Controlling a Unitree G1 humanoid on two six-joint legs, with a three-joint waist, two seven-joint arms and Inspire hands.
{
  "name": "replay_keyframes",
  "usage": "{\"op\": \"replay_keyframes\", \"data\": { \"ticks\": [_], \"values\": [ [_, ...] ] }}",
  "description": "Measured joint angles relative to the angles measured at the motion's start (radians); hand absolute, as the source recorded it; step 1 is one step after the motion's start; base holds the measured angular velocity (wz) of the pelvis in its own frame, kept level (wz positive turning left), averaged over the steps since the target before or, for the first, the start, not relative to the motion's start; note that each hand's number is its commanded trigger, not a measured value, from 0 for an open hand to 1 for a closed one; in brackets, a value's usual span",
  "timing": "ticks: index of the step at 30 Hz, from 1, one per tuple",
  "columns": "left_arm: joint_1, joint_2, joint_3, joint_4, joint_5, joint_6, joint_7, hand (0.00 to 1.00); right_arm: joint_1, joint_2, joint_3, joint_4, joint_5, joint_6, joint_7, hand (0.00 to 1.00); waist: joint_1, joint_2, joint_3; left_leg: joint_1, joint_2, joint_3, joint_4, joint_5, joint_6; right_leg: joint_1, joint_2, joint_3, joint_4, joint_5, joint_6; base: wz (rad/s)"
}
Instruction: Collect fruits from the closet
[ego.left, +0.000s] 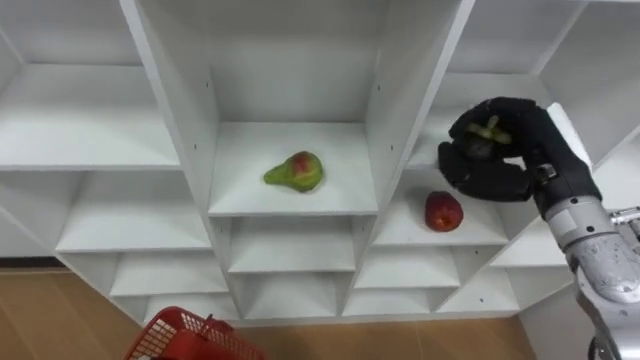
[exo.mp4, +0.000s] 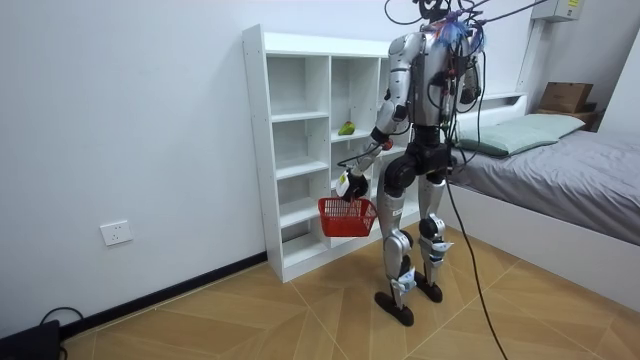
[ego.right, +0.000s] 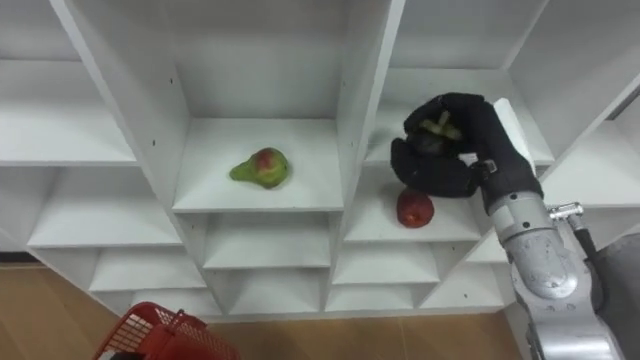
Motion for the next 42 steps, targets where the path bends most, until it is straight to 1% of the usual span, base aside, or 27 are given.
{"op": "replay_keyframes", "data": {
  "ticks": [2, 5, 9, 12, 18, 19, 21, 23, 24, 25, 28, 30, 33, 35, 36, 38, 40, 41, 42],
  "values": [
    [0.0, 0.0, -0.002, 0.002, -0.012, 0.0, 0.0, 1.0, 0.01, 0.0, 0.001, -0.042, 0.038, 0.02, 0.028, 1.0, 0.0, 0.003, -0.0011, -0.003, 0.001, 0.012, 0.0, 0.0, 0.0, -0.008, 0.001, 0.01, 0.003, 0.0, 0.0, -0.17],
    [-0.005, 0.001, -0.002, 0.027, -0.017, 0.0, 0.004, 1.0, 0.014, 0.0, 0.014, -0.093, 0.068, 0.024, 0.075, 1.0, -0.002, 0.004, -0.0022, 0.0, 0.001, 0.024, 0.0, 0.0, 0.0, -0.011, 0.001, 0.02, 0.004, 0.0, 0.0, -0.12],
    [-0.007, 0.001, -0.002, 0.044, -0.017, 0.001, 0.005, 1.0, 0.014, 0.001, 0.043, -0.115, 0.067, 0.03, 0.132, 1.0, -0.003, -0.002, -0.0058, 0.003, 0.001, 0.03, 0.0, 0.0, 0.0, -0.011, 0.001, 0.026, 0.005, 0.0, 0.0, -0.04],
    [-0.008, 0.001, -0.002, 0.046, -0.017, 0.001, 0.005, 1.0, 0.014, 0.001, 0.054, -0.115, 0.064, 0.035, 0.178, 1.0, -0.001, -0.002, -0.0051, 0.002, 0.002, 0.031, 0.0, 0.0, 0.0, -0.009, 0.002, 0.027, 0.005, 0.001, -0.001, 0.0],
    [-0.008, 0.001, -0.013, 0.048, -0.019, 0.002, 0.005, 1.0, 0.014, 0.002, 0.082, -0.115, 0.06, 0.048, 0.23, 1.0, 0.0, -0.002, -0.0015, -0.007, 0.004, 0.026, 0.0, 0.0, 0.0, -0.014, 0.003, 0.021, 0.006, 0.003, -0.002, 0.02],
    [-0.008, 0.001, -0.015, 0.048, -0.019, 0.003, 0.005, 1.0, 0.014, 0.004, 0.086, -0.115, 0.056, 0.052, 0.23, 1.0, 0.001, -0.002, -0.0014, -0.007, 0.004, 0.026, 0.0, 0.0, 0.0, -0.014, 0.003, 0.021, 0.006, 0.003, -0.002, 0.0],
    [-0.009, 0.002, -0.034, 0.047, -0.02, 0.004, 0.004, 1.0, 0.014, 0.023, 0.107, -0.115, 0.029, 0.066, 0.237, 1.0, 0.0, -0.003, -0.0013, -0.007, 0.005, 0.026, 0.0, 0.0, 0.0, -0.015, 0.004, 0.02, 0.005, 0.003, -0.003, 0.0],
    [-0.014, 0.001, -0.048, 0.041, -0.02, 0.005, 0.0, 1.0, 0.021, 0.039, 0.122, -0.114, 0.02, 0.067, 0.247, 1.0, 0.0, -0.004, -0.0013, -0.01, 0.004, 0.023, 0.001, 0.0, 0.0, -0.015, 0.004, 0.016, 0.004, 0.003, -0.003, 0.05],
    [-0.013, 0.001, -0.058, 0.025, -0.025, 0.005, 0.0, 1.0, 0.03, 0.045, 0.137, -0.111, 0.013, 0.067, 0.248, 1.0, 0.006, -0.005, -0.0011, -0.014, 0.004, 0.021, 0.004, 0.0, 0.0, -0.016, 0.004, 0.015, 0.003, 0.003, -0.003, 0.06],
    [-0.014, 0.002, -0.066, 0.017, -0.036, 0.004, -0.001, 1.0, 0.033, 0.045, 0.148, -0.109, 0.006, 0.067, 0.249, 1.0, 0.008, -0.005, -0.0003, -0.016, 0.003, 0.021, 0.007, 0.0, 0.0, -0.016, 0.003, 0.015, 0.002, 0.003, -0.003, 0.04],
    [-0.037, 0.002, -0.108, 0.009, -0.05, 0.004, -0.005, 1.0, 0.036, 0.056, 0.2, -0.077, -0.044, 0.067, 0.258, 1.0, 0.012, -0.003, 0.0022, -0.019, 0.002, 0.016, 0.012, 0.0, 0.0, -0.017, 0.001, 0.012, 0.002, 0.003, -0.002, 0.04],
    [-0.06, 0.001, -0.126, 0.003, -0.056, 0.0, -0.005, 1.0, 0.039, 0.084, 0.214, -0.058, -0.067, 0.067, 0.258, 1.0, 0.019, 0.0, 0.0037, -0.037, 0.001, 0.014, 0.016, 0.0, 0.0, -0.031, 0.0, 0.01, 0.004, 0.003, -0.002, 0.02],
    [-0.074, -0.003, -0.149, -0.005, -0.055, -0.003, -0.003, 1.0, 0.038, 0.089, 0.252, -0.025, -0.131, 0.063, 0.254, 1.0, 0.028, 0.006, 0.0045, -0.05, 0.002, 0.014, 0.017, 0.0, 0.0, -0.041, -0.001, 0.007, 0.006, 0.004, -0.003, 0.0],
    [-0.073, -0.003, -0.166, -0.022, -0.056, -0.005, -0.003, 1.0, 0.034, 0.09, 0.277, 0.015, -0.156, 0.061, 0.241, 1.0, 0.028, 0.009, 0.0067, -0.053, 0.002, 0.012, 0.018, 0.0, 0.0, -0.043, -0.001, 0.001, 0.006, 0.005, -0.003, 0.05],
    [-0.076, -0.003, -0.177, -0.034, -0.056, -0.006, -0.004, 1.0, 0.027, 0.093, 0.286, 0.052, -0.171, 0.054, 0.233, 1.0, 0.025, 0.011, 0.0077, -0.058, 0.002, 0.008, 0.022, 0.0, 0.0, -0.045, -0.002, -0.003, 0.006, 0.005, -0.003, 0.1],
    [-0.085, -0.003, -0.178, -0.056, -0.057, -0.007, -0.013, 1.0, 0.004, 0.107, 0.288, 0.13, -0.18, 0.049, 0.218, 1.0, 0.022, 0.011, 0.0082, -0.08, 0.001, -0.008, 0.036, 0.0, 0.0, -0.057, -0.004, -0.015, 0.009, 0.005, -0.003, 0.18],
    [-0.098, -0.003, -0.178, -0.072, -0.057, -0.017, -0.024, 1.0, -0.01, 0.109, 0.288, 0.177, -0.2, 0.049, 0.208, 1.0, 0.027, 0.012, 0.0087, -0.098, 0.001, -0.011, 0.045, 0.0, 0.0, -0.077, -0.005, -0.017, 0.018, 0.004, -0.003, 0.09],
    [-0.103, -0.003, -0.178, -0.078, -0.057, -0.026, -0.024, 1.0, -0.016, 0.112, 0.29, 0.198, -0.204, 0.046, 0.197, 1.0, 0.027, 0.015, 0.0107, -0.109, 0.001, -0.013, 0.049, 0.0, 0.001, -0.084, -0.006, -0.02, 0.018, 0.005, -0.003, 0.06],
    [-0.105, -0.003, -0.179, -0.077, -0.056, -0.033, -0.024, 1.0, -0.028, 0.117, 0.294, 0.23, -0.209, 0.035, 0.188, 1.0, 0.026, 0.017, 0.012, -0.116, 0.0, -0.017, 0.051, 0.001, 0.001, -0.089, -0.007, -0.021, 0.019, 0.005, -0.003, 0.06]
  ]
}}
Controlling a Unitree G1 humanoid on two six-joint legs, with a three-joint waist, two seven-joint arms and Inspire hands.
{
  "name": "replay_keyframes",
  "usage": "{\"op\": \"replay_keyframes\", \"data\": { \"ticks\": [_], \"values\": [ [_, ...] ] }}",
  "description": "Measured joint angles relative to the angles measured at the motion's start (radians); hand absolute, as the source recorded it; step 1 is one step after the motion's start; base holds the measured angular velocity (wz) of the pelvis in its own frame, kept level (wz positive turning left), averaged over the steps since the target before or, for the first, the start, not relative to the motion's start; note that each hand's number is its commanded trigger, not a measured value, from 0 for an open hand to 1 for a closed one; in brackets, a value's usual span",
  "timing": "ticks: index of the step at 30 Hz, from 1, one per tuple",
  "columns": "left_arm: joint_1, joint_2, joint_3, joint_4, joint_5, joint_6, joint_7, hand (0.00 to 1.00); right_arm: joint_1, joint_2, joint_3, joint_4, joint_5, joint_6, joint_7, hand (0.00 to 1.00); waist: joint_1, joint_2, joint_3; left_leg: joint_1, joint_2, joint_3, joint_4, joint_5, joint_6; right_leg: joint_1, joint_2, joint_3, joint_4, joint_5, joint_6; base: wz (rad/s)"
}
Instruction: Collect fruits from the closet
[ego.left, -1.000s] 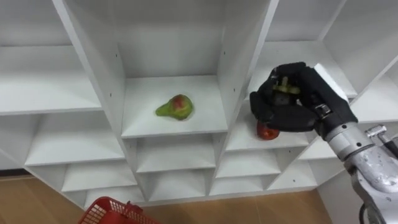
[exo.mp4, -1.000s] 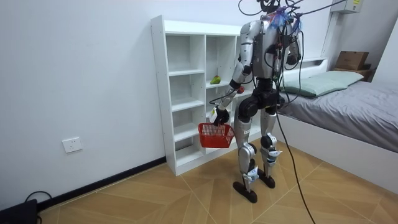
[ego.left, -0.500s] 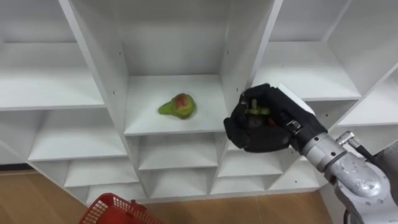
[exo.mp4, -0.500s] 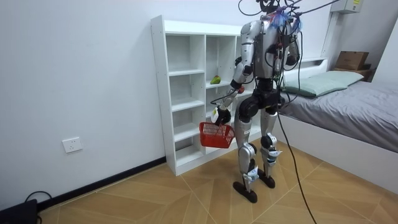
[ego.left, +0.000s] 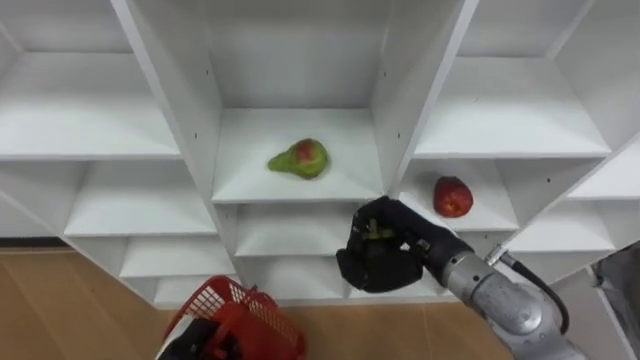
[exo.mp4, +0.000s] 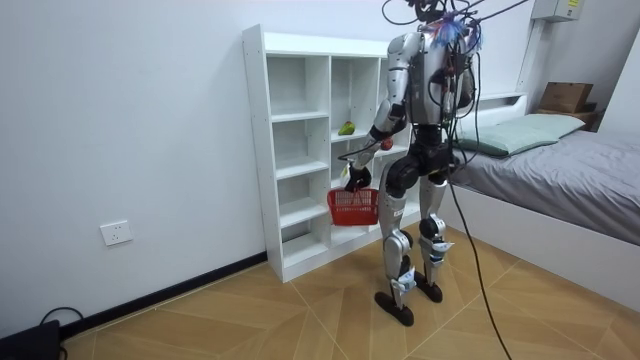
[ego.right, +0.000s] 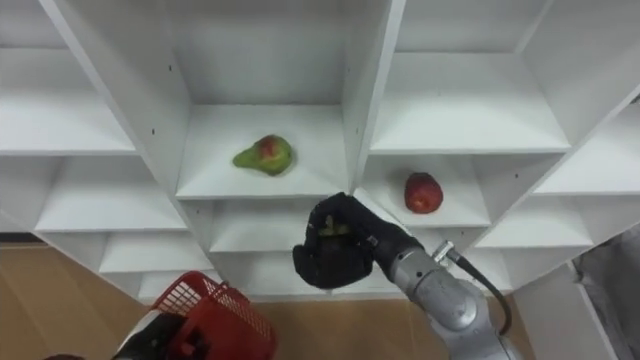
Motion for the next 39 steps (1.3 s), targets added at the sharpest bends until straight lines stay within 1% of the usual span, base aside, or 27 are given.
{"op": "replay_keyframes", "data": {
  "ticks": [3, 5, 7, 8, 9, 11, 13, 14, 15, 16, 19, 22, 24, 27, 32, 37, 39],
  "values": [
    [-0.006, 0.0, -0.017, 0.0, 0.001, -0.016, 0.0, 1.0, -0.013, 0.012, 0.002, 0.045, -0.019, -0.017, -0.036, 1.0, 0.0, 0.002, 0.0007, -0.019, 0.0, -0.002, 0.005, 0.001, 0.001, -0.016, 0.0, -0.002, 0.001, 0.001, -0.001, 0.01],
    [-0.006, 0.0, -0.028, 0.0, 0.001, -0.028, 0.0, 1.0, -0.013, 0.015, 0.003, 0.052, -0.036, -0.026, -0.053, 1.0, -0.002, 0.005, 0.003, -0.026, -0.001, -0.008, 0.01, 0.001, 0.001, -0.019, -0.001, -0.006, 0.001, 0.001, -0.002, 0.08],
    [-0.01, 0.0, -0.03, 0.0, 0.0, -0.037, 0.0, 1.0, -0.024, 0.016, 0.013, 0.067, -0.045, -0.042, -0.071, 1.0, -0.002, 0.007, 0.004, -0.037, -0.001, -0.012, 0.015, 0.001, 0.001, -0.028, -0.001, -0.009, 0.003, 0.001, -0.002, 0.06],
    [-0.017, -0.001, -0.03, 0.0, -0.002, -0.041, -0.002, 1.0, -0.039, 0.021, 0.019, 0.087, -0.045, -0.052, -0.083, 1.0, -0.002, 0.008, 0.0059, -0.048, -0.001, -0.014, 0.021, 0.001, 0.001, -0.036, -0.001, -0.013, 0.003, 0.002, -0.003, 0.08],
    [-0.026, -0.005, -0.03, -0.003, -0.003, -0.045, -0.006, 1.0, -0.052, 0.033, 0.019, 0.109, -0.046, -0.058, -0.095, 1.0, -0.002, 0.009, 0.006, -0.062, 0.0, -0.017, 0.027, 0.001, 0.001, -0.046, -0.002, -0.019, 0.005, 0.002, -0.004, 0.08],
    [-0.038, -0.013, -0.029, -0.031, -0.002, -0.047, -0.016, 1.0, -0.071, 0.042, 0.02, 0.138, -0.06, -0.061, -0.11, 1.0, 0.002, 0.013, 0.008, -0.083, 0.0, -0.018, 0.034, 0.001, 0.001, -0.07, -0.004, -0.02, 0.02, 0.002, -0.004, 0.03],
    [-0.042, -0.022, -0.027, -0.052, -0.002, -0.062, -0.022, 1.0, -0.082, 0.052, 0.02, 0.158, -0.081, -0.063, -0.125, 1.0, 0.005, 0.014, 0.0078, -0.098, -0.001, -0.018, 0.035, 0.003, 0.003, -0.086, -0.006, -0.021, 0.024, 0.002, -0.004, 0.0],
    [-0.046, -0.026, -0.028, -0.058, -0.002, -0.07, -0.024, 1.0, -0.087, 0.059, 0.02, 0.173, -0.086, -0.07, -0.134, 1.0, 0.005, 0.014, 0.0077, -0.104, -0.001, -0.018, 0.035, 0.005, 0.003, -0.095, -0.007, -0.022, 0.028, 0.002, -0.004, 0.0],
    [-0.05, -0.03, -0.028, -0.065, -0.001, -0.074, -0.032, 1.0, -0.091, 0.061, 0.022, 0.195, -0.087, -0.086, -0.142, 1.0, 0.006, 0.014, 0.0077, -0.109, -0.001, -0.018, 0.035, 0.005, 0.004, -0.102, -0.008, -0.023, 0.034, 0.002, -0.004, 0.0],
    [-0.051, -0.032, -0.028, -0.069, -0.001, -0.074, -0.038, 1.0, -0.093, 0.062, 0.022, 0.208, -0.087, -0.092, -0.147, 1.0, 0.007, 0.014, 0.0077, -0.11, -0.002, -0.018, 0.035, 0.005, 0.004, -0.103, -0.009, -0.023, 0.033, 0.002, -0.004, 0.0],
    [-0.058, -0.036, -0.043, -0.079, -0.002, -0.089, -0.049, 1.0, -0.098, 0.066, 0.03, 0.252, -0.085, -0.095, -0.162, 1.0, 0.009, 0.014, 0.0077, -0.114, -0.002, -0.018, 0.034, 0.006, 0.004, -0.106, -0.011, -0.026, 0.033, 0.002, -0.004, 0.0],
    [-0.086, -0.037, -0.063, -0.079, -0.001, -0.094, -0.057, 1.0, -0.134, 0.068, 0.058, 0.303, -0.09, -0.102, -0.183, 1.0, 0.008, 0.014, 0.0072, -0.137, -0.004, -0.017, 0.036, 0.011, 0.006, -0.13, -0.014, -0.029, 0.036, 0.003, -0.005, 0.0],
    [-0.108, -0.04, -0.073, -0.079, -0.001, -0.105, -0.067, 1.0, -0.166, 0.073, 0.075, 0.358, -0.09, -0.116, -0.199, 1.0, 0.015, 0.014, 0.0072, -0.145, -0.004, -0.017, 0.035, 0.015, 0.005, -0.139, -0.015, -0.029, 0.038, 0.004, -0.006, 0.0],
    [-0.125, -0.041, -0.087, -0.081, -0.001, -0.12, -0.082, 1.0, -0.171, 0.072, 0.08, 0.369, -0.094, -0.116, -0.206, 1.0, 0.03, 0.014, 0.0074, -0.146, -0.004, -0.018, 0.036, 0.015, 0.005, -0.14, -0.014, -0.03, 0.039, 0.004, -0.006, 0.0],
    [-0.126, -0.044, -0.089, -0.142, -0.002, -0.121, -0.108, 1.0, -0.191, 0.073, 0.099, 0.374, -0.117, -0.118, -0.204, 1.0, 0.033, 0.014, 0.0075, -0.163, -0.004, -0.018, 0.037, 0.016, 0.006, -0.157, -0.016, -0.031, 0.041, 0.004, -0.007, 0.0],
    [-0.135, -0.044, -0.108, -0.166, -0.002, -0.124, -0.127, 1.0, -0.199, 0.072, 0.11, 0.374, -0.119, -0.125, -0.202, 1.0, 0.036, 0.014, 0.0075, -0.17, -0.005, -0.018, 0.034, 0.019, 0.006, -0.166, -0.016, -0.031, 0.043, 0.004, -0.007, 0.0],
    [-0.135, -0.044, -0.111, -0.187, -0.008, -0.132, -0.131, 1.0, -0.205, 0.072, 0.125, 0.378, -0.119, -0.129, -0.202, 1.0, 0.035, 0.014, 0.0075, -0.171, -0.005, -0.019, 0.034, 0.019, 0.006, -0.167, -0.016, -0.031, 0.042, 0.004, -0.007, 0.0]
  ]
}}
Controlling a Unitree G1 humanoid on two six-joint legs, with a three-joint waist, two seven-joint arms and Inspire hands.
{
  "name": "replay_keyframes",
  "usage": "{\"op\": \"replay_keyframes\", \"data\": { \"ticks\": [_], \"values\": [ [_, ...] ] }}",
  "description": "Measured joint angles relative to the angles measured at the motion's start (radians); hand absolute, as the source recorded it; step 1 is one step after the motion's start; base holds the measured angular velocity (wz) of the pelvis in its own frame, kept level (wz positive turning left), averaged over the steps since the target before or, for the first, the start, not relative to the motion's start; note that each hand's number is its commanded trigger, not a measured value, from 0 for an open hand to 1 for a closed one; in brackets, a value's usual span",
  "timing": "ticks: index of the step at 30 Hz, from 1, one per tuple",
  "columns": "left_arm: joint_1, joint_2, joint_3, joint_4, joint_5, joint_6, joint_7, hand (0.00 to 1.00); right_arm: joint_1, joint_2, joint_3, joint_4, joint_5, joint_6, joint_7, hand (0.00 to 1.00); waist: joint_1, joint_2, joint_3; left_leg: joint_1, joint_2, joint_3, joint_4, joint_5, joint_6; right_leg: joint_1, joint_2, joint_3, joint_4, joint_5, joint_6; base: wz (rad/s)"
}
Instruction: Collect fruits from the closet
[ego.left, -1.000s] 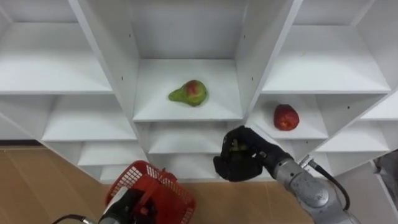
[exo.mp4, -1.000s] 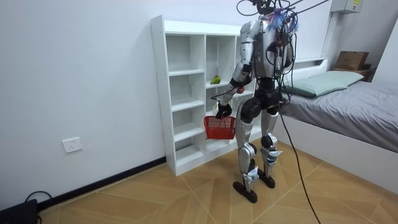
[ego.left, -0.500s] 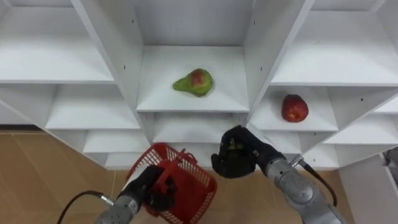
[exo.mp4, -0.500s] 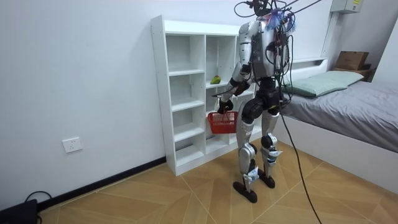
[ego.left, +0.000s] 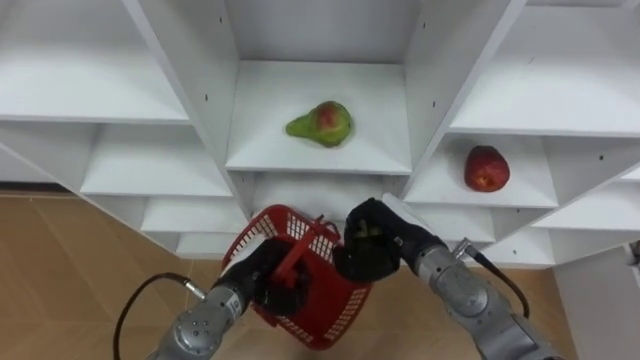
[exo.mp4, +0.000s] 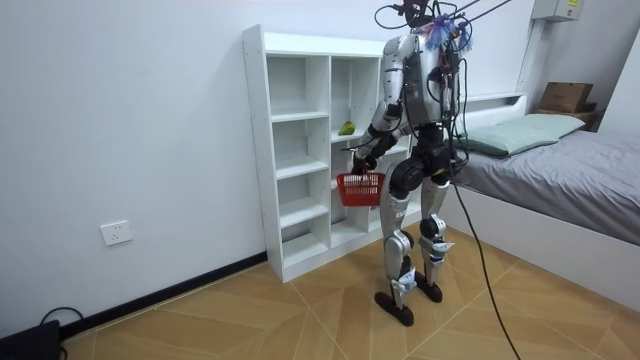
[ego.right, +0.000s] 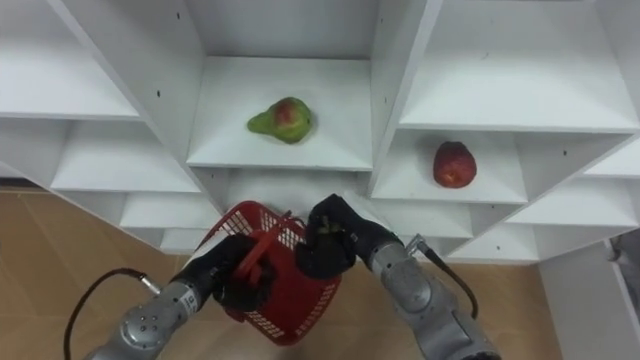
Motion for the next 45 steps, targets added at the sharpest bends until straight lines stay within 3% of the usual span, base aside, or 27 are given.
{"op": "replay_keyframes", "data": {
  "ticks": [10, 18, 19, 20, 21, 30, 38, 45],
  "values": [
    [-0.002, 0.011, -0.038, -0.035, -0.082, -0.017, -0.027, 1.0, -0.003, 0.004, 0.041, 0.058, -0.006, -0.008, 0.001, 1.0, -0.009, 0.0, 0.0019, -0.006, 0.0, -0.012, 0.001, 0.0, 0.0, 0.001, -0.002, -0.018, -0.001, 0.0, 0.0, 0.04],
    [-0.002, 0.024, -0.054, -0.035, -0.109, -0.015, -0.042, 1.0, -0.012, 0.008, 0.051, 0.076, -0.004, -0.008, 0.011, 1.0, -0.011, 0.011, 0.0096, -0.007, -0.001, -0.018, 0.003, 0.0, 0.0, 0.006, -0.003, -0.027, -0.001, 0.0, 0.0, 0.02],
    [-0.002, 0.025, -0.056, -0.035, -0.109, -0.015, -0.043, 1.0, -0.012, 0.008, 0.051, 0.078, -0.004, -0.008, 0.011, 0.88, -0.012, 0.012, 0.0103, -0.007, -0.001, -0.021, 0.003, 0.0, 0.0, 0.006, -0.003, -0.029, -0.001, 0.0, 0.0, 0.08],
    [-0.002, 0.024, -0.057, -0.035, -0.109, -0.015, -0.043, 1.0, -0.012, 0.008, 0.051, 0.082, -0.003, -0.009, 0.011, 0.64, -0.013, 0.014, 0.0129, -0.008, -0.001, -0.025, 0.003, 0.001, 0.0, 0.007, -0.004, -0.034, -0.001, 0.0, 0.0, 0.07],
    [-0.002, 0.025, -0.058, -0.035, -0.109, -0.014, -0.043, 1.0, -0.012, 0.009, 0.051, 0.085, -0.002, -0.01, 0.011, 0.0, -0.013, 0.015, 0.0143, -0.009, -0.001, -0.026, 0.003, 0.001, 0.0, 0.007, -0.004, -0.037, -0.001, 0.0, 0.0, 0.06],
    [-0.002, 0.029, -0.083, -0.035, -0.13, -0.014, -0.04, 1.0, -0.016, 0.006, 0.052, 0.115, 0.06, -0.041, 0.007, 0.0, -0.023, 0.017, 0.0146, -0.005, -0.004, -0.032, 0.003, 0.001, 0.0, 0.017, -0.005, -0.044, -0.009, 0.0, 0.0, 0.01],
    [-0.002, 0.038, -0.101, -0.036, -0.132, -0.014, -0.038, 1.0, -0.019, 0.007, 0.052, 0.142, 0.112, -0.042, -0.006, 0.0, -0.04, 0.024, 0.0135, 0.006, -0.005, -0.036, 0.004, 0.002, 0.0, 0.03, -0.005, -0.046, -0.01, 0.0, 0.0, 0.01],
    [-0.003, 0.041, -0.102, -0.037, -0.144, -0.003, -0.035, 1.0, -0.018, 0.015, 0.074, 0.184, 0.154, -0.076, 0.002, 0.0, -0.043, 0.03, 0.0121, 0.01, -0.005, -0.034, 0.004, 0.005, -0.001, 0.033, -0.005, -0.045, -0.009, 0.0, 0.0, 0.0]
  ]
}}
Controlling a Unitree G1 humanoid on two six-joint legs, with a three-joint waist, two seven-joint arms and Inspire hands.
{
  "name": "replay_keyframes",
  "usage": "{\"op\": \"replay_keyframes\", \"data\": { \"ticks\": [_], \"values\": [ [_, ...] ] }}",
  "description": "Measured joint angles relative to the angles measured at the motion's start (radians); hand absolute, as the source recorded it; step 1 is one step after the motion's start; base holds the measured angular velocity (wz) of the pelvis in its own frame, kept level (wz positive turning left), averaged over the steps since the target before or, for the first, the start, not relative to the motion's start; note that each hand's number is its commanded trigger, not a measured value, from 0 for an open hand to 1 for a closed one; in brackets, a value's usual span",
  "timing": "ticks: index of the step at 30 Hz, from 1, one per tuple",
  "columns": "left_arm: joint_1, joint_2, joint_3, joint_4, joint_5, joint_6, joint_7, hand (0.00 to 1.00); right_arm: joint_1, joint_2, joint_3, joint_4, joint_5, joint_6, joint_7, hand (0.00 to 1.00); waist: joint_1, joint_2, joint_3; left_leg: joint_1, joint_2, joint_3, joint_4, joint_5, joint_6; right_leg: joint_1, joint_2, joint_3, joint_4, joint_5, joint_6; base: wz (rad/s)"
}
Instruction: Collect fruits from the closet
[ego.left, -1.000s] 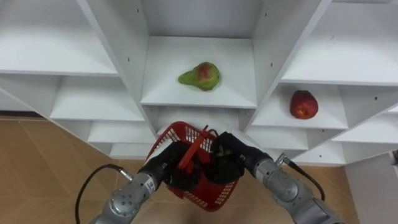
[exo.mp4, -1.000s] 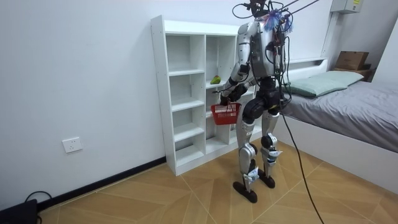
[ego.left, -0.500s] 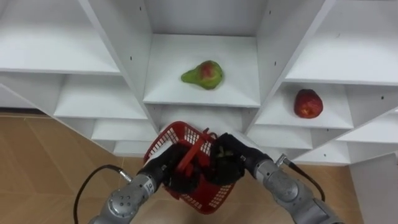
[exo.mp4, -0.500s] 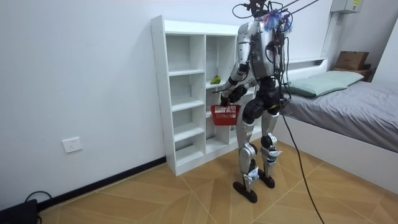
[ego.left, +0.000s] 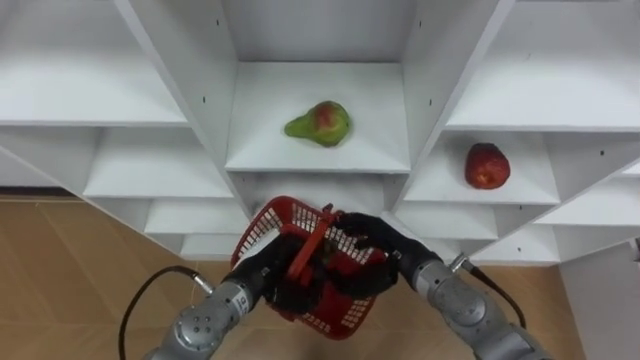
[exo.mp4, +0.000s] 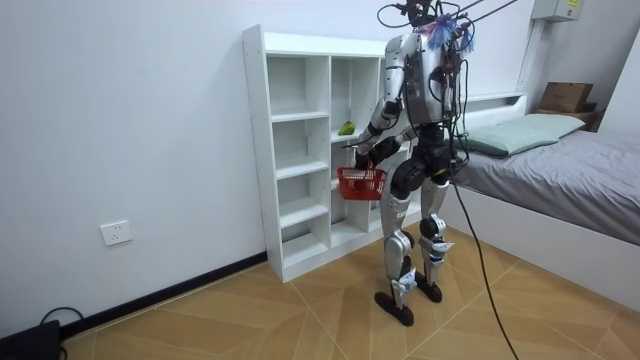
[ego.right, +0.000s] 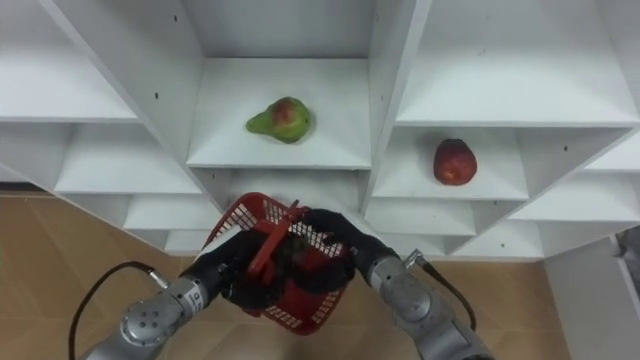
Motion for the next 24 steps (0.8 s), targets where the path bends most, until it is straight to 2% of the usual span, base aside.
{"op": "replay_keyframes", "data": {
  "ticks": [10, 17, 24],
  "values": [
    [0.0, -0.003, 0.008, -0.002, 0.0, 0.005, 0.0, 1.0, -0.001, 0.011, -0.002, 0.017, 0.009, -0.007, 0.007, 0.0, 0.001, 0.003, -0.0018, -0.005, 0.006, -0.002, 0.008, 0.0, 0.0, 0.0, 0.001, 0.001, 0.002, 0.001, -0.001, 0.0],
    [0.0, -0.003, 0.008, -0.002, 0.0, 0.005, 0.003, 1.0, 0.001, 0.012, 0.016, 0.035, 0.019, -0.017, -0.001, 0.0, 0.004, 0.014, -0.0088, -0.002, 0.002, -0.002, 0.009, 0.001, -0.001, 0.003, 0.003, 0.002, 0.001, 0.001, -0.002, 0.0],
    [0.001, -0.018, 0.012, -0.002, 0.0, 0.005, 0.022, 1.0, 0.019, 0.014, 0.015, 0.032, -0.009, -0.014, -0.001, 0.0, 0.006, 0.015, -0.0097, 0.007, 0.002, -0.001, 0.009, 0.001, -0.001, 0.013, 0.002, 0.004, 0.001, 0.001, -0.002, 0.0]
  ]
}}
